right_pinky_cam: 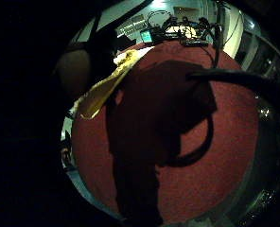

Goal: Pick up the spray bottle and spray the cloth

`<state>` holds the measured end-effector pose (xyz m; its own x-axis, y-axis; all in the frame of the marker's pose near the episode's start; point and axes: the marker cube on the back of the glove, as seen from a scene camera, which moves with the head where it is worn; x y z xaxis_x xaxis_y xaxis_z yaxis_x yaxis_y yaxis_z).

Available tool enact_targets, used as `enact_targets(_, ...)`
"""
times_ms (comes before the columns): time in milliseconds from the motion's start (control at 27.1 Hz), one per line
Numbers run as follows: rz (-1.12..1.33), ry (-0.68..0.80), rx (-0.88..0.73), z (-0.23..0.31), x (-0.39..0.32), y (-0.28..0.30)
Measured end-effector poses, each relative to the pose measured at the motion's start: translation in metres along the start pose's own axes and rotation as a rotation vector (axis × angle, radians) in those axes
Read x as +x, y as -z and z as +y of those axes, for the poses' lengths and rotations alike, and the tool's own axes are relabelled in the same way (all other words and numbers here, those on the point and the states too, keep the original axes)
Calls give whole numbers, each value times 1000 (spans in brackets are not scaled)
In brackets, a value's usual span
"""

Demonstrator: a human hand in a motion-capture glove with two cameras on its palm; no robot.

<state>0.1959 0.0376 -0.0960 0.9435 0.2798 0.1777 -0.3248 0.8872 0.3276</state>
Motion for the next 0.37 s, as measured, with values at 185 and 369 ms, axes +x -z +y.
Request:
enact_targets(185,4,10,-2,0,-1,0)
enact_targets(369,-16,11,-17,1,-5,-2)
